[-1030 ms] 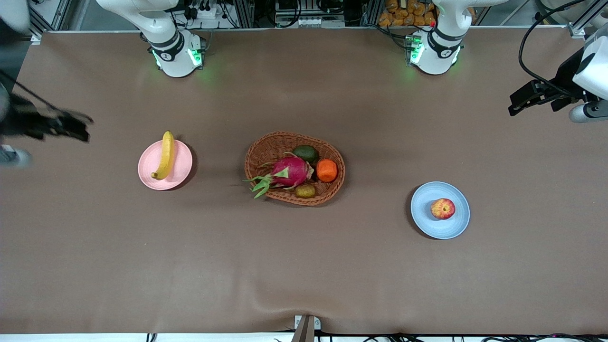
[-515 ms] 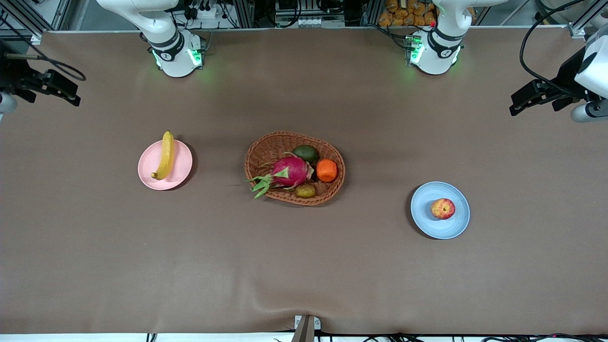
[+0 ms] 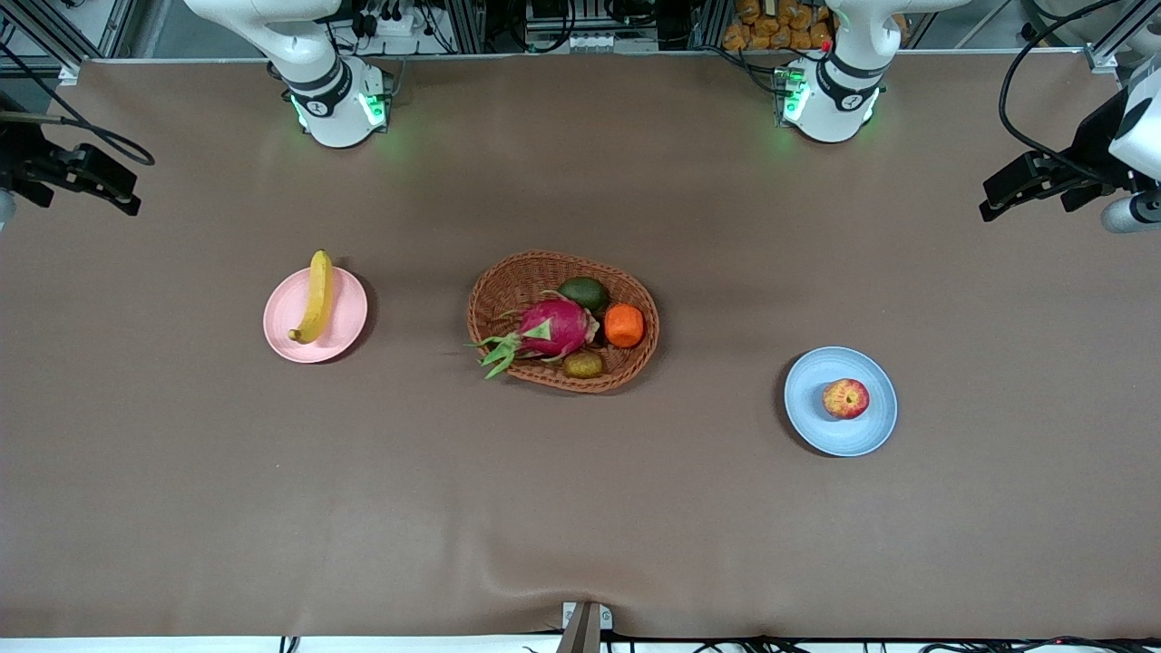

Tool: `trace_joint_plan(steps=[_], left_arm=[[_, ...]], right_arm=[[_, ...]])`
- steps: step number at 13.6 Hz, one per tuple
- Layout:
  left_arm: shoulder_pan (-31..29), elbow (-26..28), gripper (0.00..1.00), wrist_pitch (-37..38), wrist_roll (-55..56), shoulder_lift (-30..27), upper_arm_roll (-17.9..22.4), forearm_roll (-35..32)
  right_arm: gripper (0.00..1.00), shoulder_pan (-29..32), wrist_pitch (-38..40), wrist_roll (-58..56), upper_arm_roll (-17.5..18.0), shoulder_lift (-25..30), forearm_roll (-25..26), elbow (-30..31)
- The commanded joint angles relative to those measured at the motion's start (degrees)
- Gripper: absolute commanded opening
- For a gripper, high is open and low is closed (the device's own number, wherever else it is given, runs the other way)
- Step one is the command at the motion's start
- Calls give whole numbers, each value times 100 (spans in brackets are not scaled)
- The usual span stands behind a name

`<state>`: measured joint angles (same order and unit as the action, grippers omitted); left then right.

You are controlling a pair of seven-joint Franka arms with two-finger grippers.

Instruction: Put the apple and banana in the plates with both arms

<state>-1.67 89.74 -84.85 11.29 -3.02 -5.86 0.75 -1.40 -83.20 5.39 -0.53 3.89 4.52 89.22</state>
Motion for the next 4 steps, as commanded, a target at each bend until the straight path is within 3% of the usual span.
trace_joint_plan(steps=[1,4], left_arm=[[-27,-71,100,92,-92,-67,-11,48],[-35,-62,100,92,-83,-67,-29,39]], right_arm=[[100,166,76,15,70,-99,23,-203],[100,149,85,24,79,-99,23,-203]])
